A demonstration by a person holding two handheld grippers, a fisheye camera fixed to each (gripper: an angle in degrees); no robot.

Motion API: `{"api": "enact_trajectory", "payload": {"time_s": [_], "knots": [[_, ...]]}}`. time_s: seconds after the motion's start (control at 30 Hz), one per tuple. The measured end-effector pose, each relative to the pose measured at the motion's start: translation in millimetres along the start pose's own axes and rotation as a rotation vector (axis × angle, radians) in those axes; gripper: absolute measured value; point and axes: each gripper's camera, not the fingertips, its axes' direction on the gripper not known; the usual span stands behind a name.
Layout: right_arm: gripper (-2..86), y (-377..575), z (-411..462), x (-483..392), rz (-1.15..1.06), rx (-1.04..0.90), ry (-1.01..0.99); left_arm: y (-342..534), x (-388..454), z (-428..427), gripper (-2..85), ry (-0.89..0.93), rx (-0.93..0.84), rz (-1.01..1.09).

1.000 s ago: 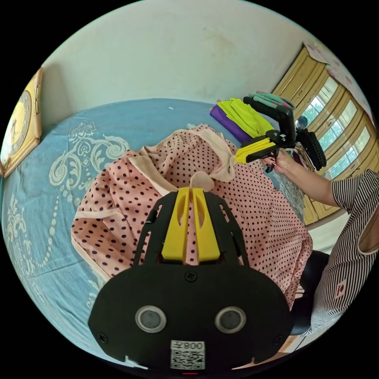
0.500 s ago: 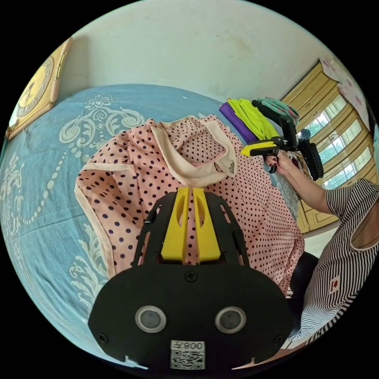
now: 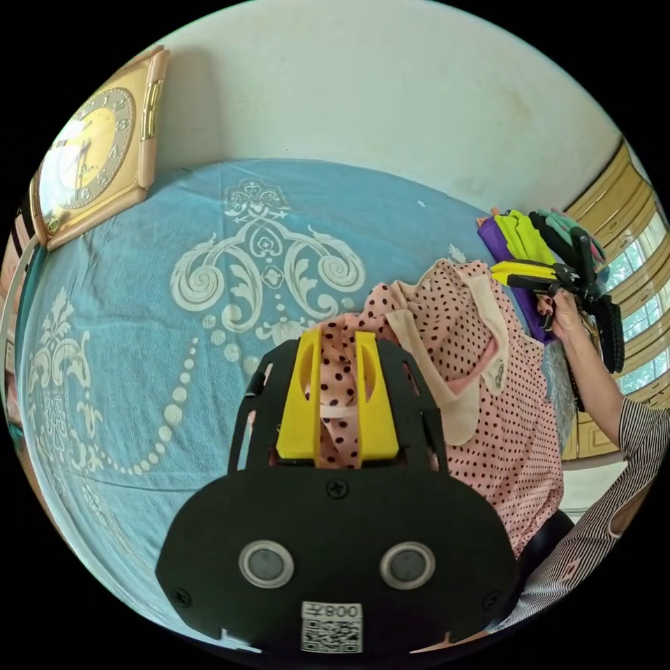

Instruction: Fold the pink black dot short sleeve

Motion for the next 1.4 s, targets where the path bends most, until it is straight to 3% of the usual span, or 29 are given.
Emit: {"api": "enact_trajectory", "payload": {"time_s": [0.17, 0.53, 0.73, 0.83, 1.0, 1.27, 1.4], "knots": [[5.5, -11, 42, 11, 0.011, -0.136, 0.05, 5, -1, 7, 2.8, -0.016, -0.013, -0.014], [2.6, -22, -20, 24, 0.035, 0.023, 0.036, 9, 1, -49, 1.6, -0.117, 0.158, -0.042], [5.1, -45, 15, 36, 0.106, -0.111, 0.078, 4, -10, -15, 2.7, -0.126, 0.064, -0.127], [5.6, -35, 6, 39, 0.154, -0.082, 0.087, 19, -9, -23, 4.2, -0.062, 0.127, -0.141], [6.7, -3, -20, 16, 0.082, -0.058, 0.125, 55, -6, -48, 6.7, 0.041, 0.212, -0.141], [6.2, -1, 26, -43, -0.149, -0.232, 0.343, 96, -1, -66, 6.4, -0.079, 0.187, -0.227], [1.7, -1, 42, -46, -0.164, -0.284, 0.401, 86, 6, -50, 3.5, -0.126, 0.068, -0.234]]}}
